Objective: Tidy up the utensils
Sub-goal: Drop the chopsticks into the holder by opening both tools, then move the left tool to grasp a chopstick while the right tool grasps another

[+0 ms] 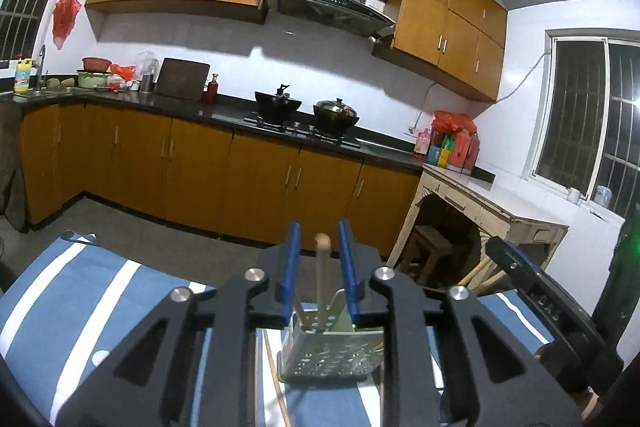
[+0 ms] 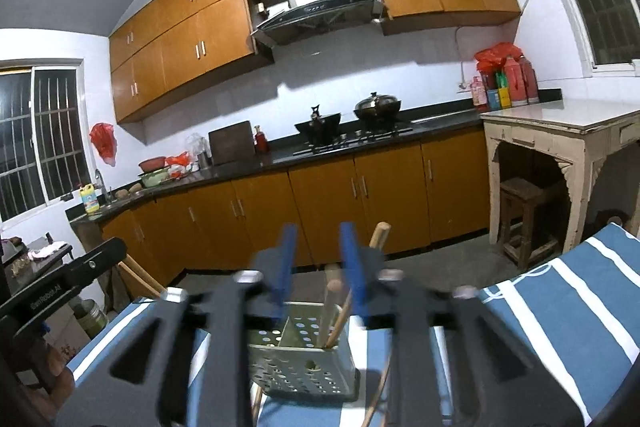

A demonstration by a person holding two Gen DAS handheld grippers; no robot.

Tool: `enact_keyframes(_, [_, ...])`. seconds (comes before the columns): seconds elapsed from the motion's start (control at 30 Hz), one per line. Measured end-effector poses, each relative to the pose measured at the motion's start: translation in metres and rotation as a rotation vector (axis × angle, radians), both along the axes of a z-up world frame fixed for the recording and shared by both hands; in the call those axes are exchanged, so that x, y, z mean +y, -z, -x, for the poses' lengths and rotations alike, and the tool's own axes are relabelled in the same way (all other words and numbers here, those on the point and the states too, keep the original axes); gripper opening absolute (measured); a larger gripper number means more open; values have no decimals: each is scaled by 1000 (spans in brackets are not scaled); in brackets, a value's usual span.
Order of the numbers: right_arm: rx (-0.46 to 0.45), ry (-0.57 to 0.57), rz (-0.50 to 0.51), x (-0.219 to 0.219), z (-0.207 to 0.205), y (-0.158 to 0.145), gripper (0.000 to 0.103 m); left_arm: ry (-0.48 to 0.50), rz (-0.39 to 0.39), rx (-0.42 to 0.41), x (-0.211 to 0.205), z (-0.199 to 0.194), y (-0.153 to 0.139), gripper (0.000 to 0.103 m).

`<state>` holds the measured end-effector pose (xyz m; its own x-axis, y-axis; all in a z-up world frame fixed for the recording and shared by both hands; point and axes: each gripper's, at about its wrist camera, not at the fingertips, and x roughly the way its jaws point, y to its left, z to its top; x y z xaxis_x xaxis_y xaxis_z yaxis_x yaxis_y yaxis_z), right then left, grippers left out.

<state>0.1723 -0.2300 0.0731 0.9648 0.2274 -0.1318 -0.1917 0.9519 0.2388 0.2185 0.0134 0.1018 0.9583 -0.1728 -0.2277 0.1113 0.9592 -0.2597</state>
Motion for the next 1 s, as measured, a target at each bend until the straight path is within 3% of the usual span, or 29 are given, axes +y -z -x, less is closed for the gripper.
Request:
enact_keyframes(0.2, [-27, 18, 10, -11, 28, -11, 41, -15, 26, -27, 16, 25, -9, 32])
enact_keyframes(0.33, [13, 43, 44, -24, 53, 3, 41, -41, 15, -14, 29, 50, -5, 35])
enact_keyframes(0.43, [98, 65, 78, -30, 60, 30, 41, -64, -14, 25, 38, 68, 14, 40])
enact_keyframes(0.7, [507, 34, 81, -24, 34, 137, 41, -83, -104, 290, 54, 73, 105, 41])
enact_keyframes(0.8, [617, 12, 98, -14, 23, 166, 35, -75, -135, 385, 54, 68, 135, 41])
enact_keyframes(1.0, [659, 32, 166, 2, 13, 181, 30, -41, -163, 458, 49, 64, 161, 41])
